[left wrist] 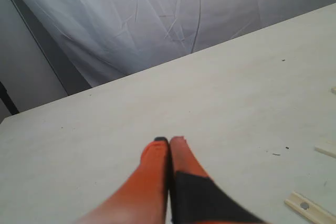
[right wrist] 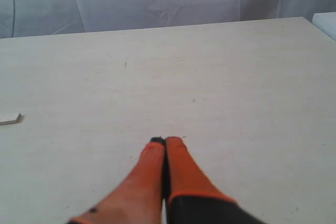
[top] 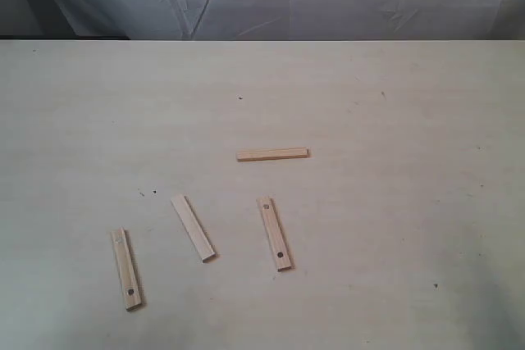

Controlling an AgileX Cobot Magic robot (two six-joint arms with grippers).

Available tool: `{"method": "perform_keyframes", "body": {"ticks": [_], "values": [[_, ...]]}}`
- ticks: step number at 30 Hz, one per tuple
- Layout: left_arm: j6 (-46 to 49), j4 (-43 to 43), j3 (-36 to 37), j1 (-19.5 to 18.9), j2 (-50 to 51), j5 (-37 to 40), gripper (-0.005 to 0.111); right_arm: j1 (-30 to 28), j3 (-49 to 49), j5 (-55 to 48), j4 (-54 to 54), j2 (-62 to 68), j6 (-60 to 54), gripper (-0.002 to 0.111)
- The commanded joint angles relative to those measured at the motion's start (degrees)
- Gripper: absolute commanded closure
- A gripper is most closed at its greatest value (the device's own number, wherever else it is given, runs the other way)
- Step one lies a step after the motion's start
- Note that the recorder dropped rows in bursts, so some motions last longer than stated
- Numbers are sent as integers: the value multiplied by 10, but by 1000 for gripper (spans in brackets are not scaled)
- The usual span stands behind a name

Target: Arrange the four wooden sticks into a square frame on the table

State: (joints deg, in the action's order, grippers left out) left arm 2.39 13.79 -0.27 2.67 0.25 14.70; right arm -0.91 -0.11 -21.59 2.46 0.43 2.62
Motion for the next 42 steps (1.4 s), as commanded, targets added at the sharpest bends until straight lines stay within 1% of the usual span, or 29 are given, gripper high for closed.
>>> {"method": "perform_keyframes", "body": {"ticks": [1,30,34,38,42], "values": [[-4,2,3,3,-2,-2,107,-3,1,8,0,-4,-1,109],[-4,2,3,3,-2,-2,107,-3,1,12,0,-4,-1,109],[-4,2,3,3,-2,-2,107,-3,1,60,0,-4,-1,109],[-4,2,3,3,-2,-2,107,-3,1,148,0,-4,-1,109],[-4,2,3,3,-2,-2,107,-3,1,209,0,-4,-1,109]]}}
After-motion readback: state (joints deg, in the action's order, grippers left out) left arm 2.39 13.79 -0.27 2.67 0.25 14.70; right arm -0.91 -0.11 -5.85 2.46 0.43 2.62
